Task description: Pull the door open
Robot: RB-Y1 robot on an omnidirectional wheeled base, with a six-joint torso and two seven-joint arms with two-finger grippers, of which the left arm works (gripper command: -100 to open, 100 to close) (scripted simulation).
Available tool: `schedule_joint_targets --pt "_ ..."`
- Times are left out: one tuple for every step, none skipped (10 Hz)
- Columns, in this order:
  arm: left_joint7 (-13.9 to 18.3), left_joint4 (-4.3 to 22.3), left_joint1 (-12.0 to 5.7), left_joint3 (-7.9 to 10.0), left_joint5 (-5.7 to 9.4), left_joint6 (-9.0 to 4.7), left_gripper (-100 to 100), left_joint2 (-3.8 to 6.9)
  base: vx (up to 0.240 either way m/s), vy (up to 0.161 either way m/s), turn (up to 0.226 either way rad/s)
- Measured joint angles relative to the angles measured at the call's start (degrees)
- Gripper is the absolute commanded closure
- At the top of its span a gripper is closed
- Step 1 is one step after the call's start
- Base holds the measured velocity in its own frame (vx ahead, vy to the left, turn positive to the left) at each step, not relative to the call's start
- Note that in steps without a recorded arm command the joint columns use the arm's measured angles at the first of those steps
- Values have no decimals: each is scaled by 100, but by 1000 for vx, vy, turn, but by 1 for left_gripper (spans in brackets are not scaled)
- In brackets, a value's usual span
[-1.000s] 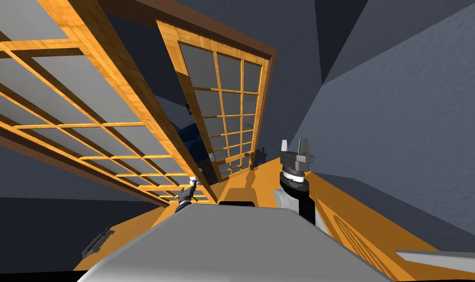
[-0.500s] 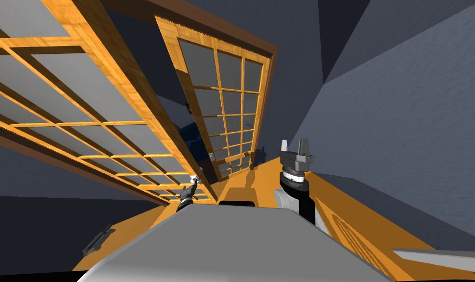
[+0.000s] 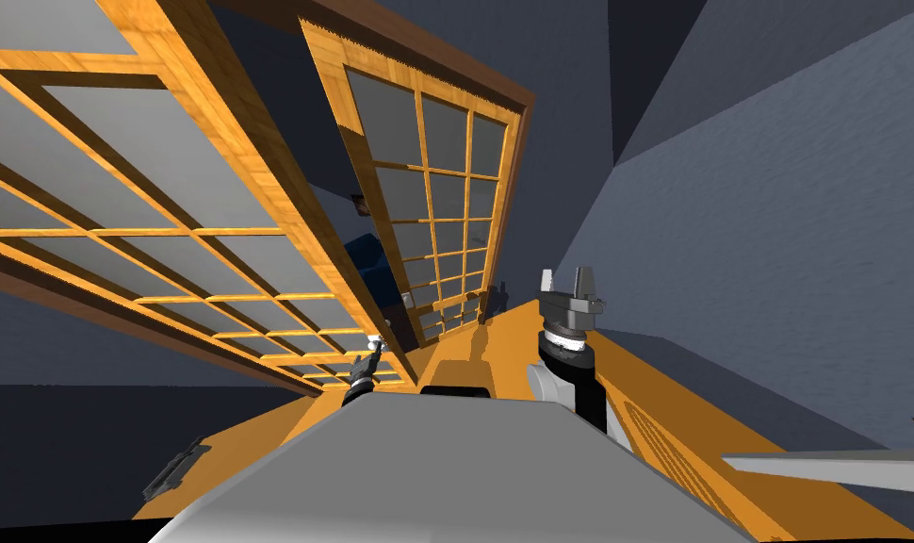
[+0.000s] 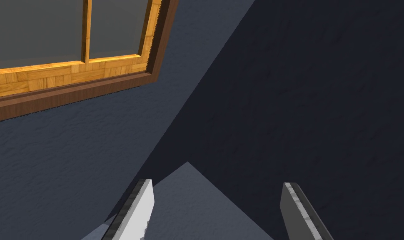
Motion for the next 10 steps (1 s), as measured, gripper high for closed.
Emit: schedule_joint_targets --pt "154 -27 18 -36 26 12 100 11 -51 21 -52" --pt "315 -57 23 -73 60 42 100 11 -56 28 -72" --pt "484 4 -10 -110 103 25 100 40 -34 22 -24" --pt "587 -17 3 -132 119 18 100 18 -30 11 -44" --pt "726 -93 46 -172 141 56 100 7 -54 18 -68" --pt "890 -34 20 -203 184 30 100 31 -45 9 -35" --pt "994 -4 -2 -218 204 17 100 41 -43 10 -35" --pt "1123 -25 -13 -246 233 56 100 45 -48 15 -76" --pt "1275 116 -78 -273 288 -14 100 87 -31 21 -32" --pt "1400 -148 59 -323 292 86 100 16 -39 21 -49"
